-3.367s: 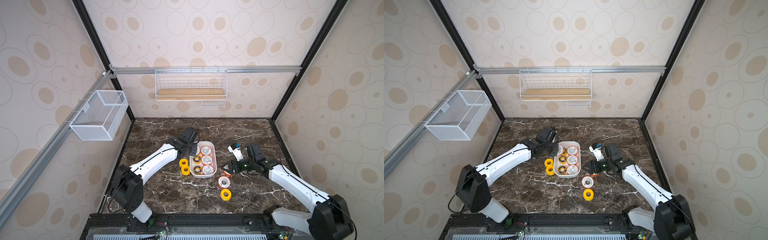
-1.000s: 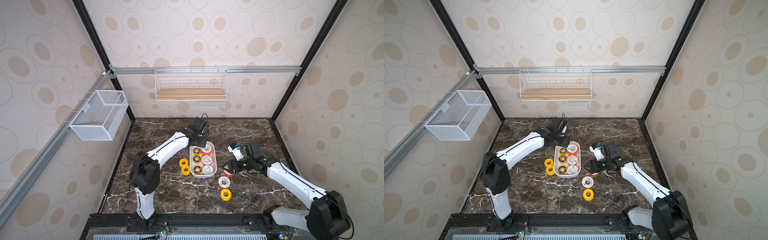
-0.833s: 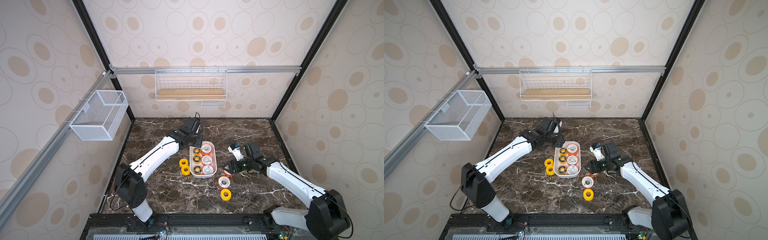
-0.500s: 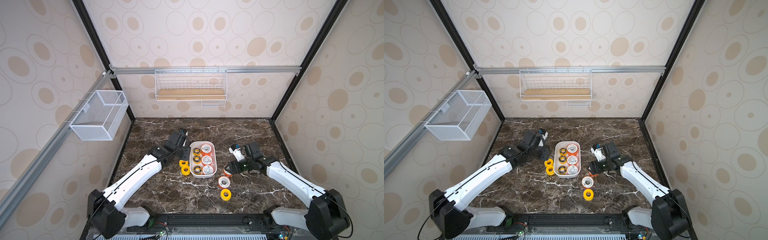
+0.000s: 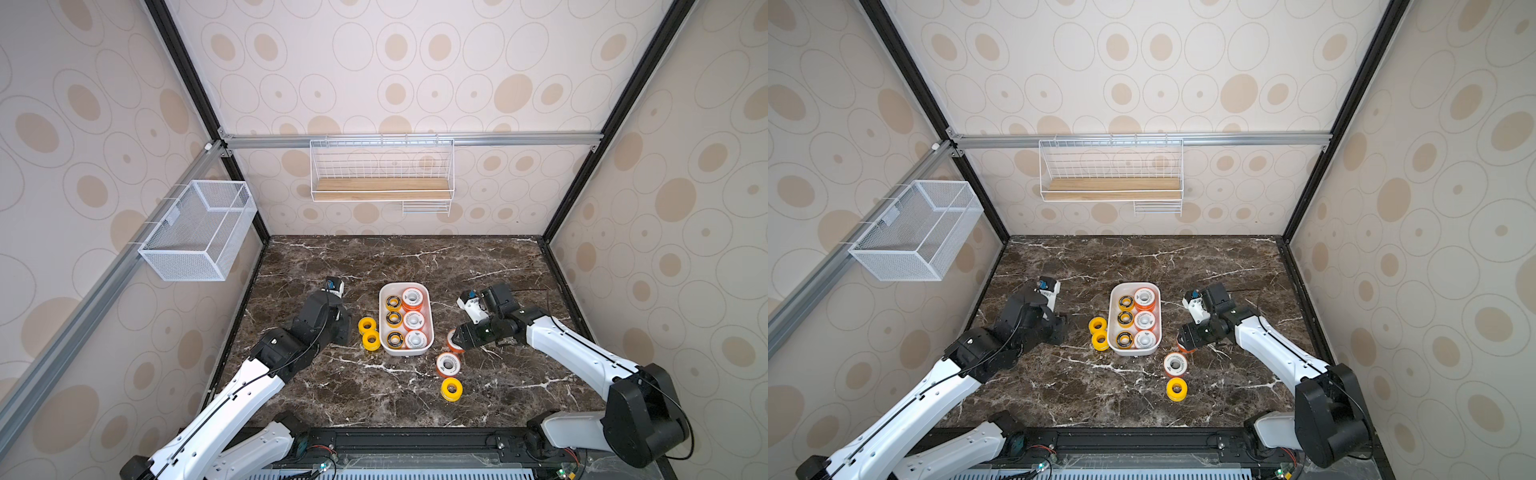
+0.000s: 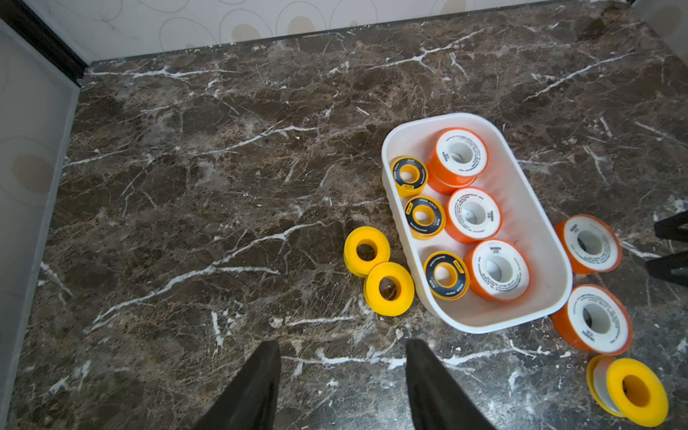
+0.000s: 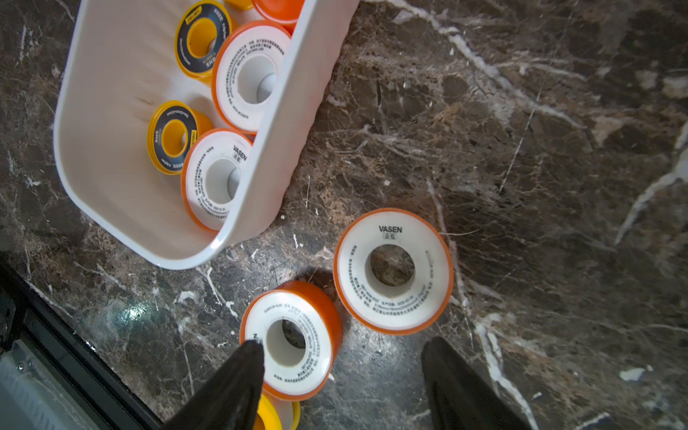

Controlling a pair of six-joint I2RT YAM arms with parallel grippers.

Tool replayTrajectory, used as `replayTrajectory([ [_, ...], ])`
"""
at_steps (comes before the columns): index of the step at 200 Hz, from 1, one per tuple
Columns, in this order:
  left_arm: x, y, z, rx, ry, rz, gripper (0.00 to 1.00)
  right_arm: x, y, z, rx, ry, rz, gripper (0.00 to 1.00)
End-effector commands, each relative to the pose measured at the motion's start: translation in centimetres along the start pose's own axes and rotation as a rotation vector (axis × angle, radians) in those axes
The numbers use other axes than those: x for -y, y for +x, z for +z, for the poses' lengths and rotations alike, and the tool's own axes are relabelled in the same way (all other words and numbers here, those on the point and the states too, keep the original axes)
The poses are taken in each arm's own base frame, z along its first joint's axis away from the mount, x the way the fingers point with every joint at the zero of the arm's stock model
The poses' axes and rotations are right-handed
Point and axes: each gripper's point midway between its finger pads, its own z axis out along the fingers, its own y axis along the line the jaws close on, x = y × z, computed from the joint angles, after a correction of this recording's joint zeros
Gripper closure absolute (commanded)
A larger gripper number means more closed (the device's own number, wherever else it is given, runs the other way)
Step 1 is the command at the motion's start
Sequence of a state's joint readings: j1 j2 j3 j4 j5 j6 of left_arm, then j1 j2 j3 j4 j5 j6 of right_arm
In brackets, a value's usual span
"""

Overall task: Put the sealing tape into the storage box
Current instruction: Place the sealing tape in the storage box, then pick up the sealing tape at the center of the board.

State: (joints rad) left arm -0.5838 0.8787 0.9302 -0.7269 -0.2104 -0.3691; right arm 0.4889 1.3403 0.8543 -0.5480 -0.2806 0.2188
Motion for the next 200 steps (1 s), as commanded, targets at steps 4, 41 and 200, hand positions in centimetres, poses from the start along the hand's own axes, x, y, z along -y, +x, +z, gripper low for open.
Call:
replayTrajectory([
  [4, -1.0, -0.3, -0.9, 0.049, -0.027, -0.011, 0.42, -0.2, -0.3, 0.4, -0.021, 0.007, -0.023, 0.28],
  [41, -1.0, 0.2, -0.9, 0.033, -0.028, -0.006, 0.41, -1.1, -0.4, 1.7, -0.064, -0.002, -0.053, 0.29],
  [200, -1.1, 0.5, -0.6, 0.007, -0.040, 0.018, 0.40, 0.3, 0.7, 6.0, -0.182, 0.092, -0.049, 0.36],
])
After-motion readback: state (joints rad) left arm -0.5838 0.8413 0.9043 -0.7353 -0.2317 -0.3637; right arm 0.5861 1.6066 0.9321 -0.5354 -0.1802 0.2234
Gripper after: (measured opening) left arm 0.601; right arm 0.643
